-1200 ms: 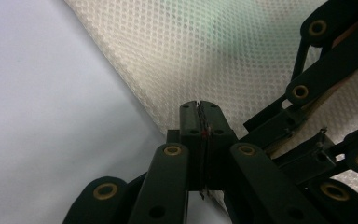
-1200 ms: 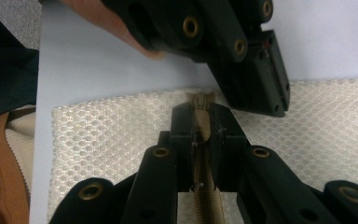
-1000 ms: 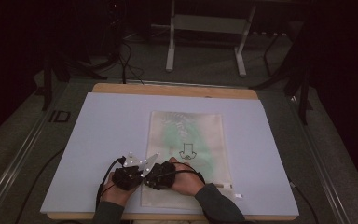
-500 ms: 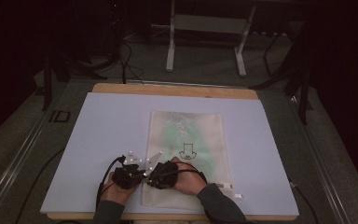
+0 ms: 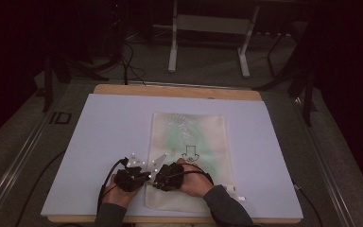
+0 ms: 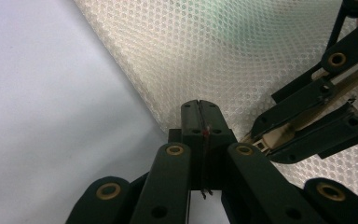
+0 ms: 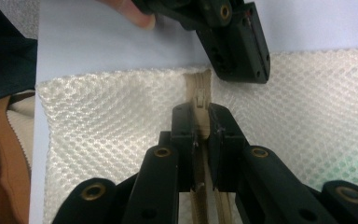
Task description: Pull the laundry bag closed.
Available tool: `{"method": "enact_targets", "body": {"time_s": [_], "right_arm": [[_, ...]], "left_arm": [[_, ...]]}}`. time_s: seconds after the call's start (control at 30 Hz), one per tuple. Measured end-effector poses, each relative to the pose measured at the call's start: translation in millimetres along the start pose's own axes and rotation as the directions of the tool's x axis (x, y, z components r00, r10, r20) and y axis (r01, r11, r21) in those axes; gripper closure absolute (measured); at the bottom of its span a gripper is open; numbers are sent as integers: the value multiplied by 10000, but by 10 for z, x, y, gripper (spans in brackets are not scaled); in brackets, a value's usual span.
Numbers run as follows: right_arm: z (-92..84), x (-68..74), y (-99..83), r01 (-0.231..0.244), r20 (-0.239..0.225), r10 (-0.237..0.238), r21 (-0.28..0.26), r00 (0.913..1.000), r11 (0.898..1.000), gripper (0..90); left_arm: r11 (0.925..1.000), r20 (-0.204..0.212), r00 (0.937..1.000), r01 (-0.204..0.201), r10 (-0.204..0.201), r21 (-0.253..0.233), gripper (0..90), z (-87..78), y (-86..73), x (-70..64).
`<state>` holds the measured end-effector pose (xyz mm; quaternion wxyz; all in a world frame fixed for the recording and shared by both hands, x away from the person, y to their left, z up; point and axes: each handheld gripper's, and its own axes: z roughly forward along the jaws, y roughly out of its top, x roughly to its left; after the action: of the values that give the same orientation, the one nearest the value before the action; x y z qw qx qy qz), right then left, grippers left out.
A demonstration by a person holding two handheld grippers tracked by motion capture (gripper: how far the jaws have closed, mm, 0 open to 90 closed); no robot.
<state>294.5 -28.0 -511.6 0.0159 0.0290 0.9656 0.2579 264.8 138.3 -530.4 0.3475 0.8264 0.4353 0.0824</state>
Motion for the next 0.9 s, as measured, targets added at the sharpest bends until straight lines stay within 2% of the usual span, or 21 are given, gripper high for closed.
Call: {"method": "enact_targets", "body": {"time_s": [0.2, 0.37, 0.6, 0.9], "right_arm": [[-19, 27, -25, 217, 104, -220, 312, 9997, 9993, 823], [-45, 16, -87, 53, 63, -54, 258, 10000, 9997, 822], [-27, 44, -51, 204, 269, -213, 320, 9994, 9993, 822], [-8, 38, -28, 161, 476, -171, 205, 9987, 9997, 822]], "left_arm": [[10000, -18, 10000, 20, -20, -44, 897, 0, -3, -3], [10000, -44, 10000, -16, 15, -86, 896, -3, -6, -12], [9991, 548, 9979, 354, -342, -216, 887, -35, -26, 12], [9984, 748, 9963, 444, -417, -352, 879, -108, -37, -18]]}}
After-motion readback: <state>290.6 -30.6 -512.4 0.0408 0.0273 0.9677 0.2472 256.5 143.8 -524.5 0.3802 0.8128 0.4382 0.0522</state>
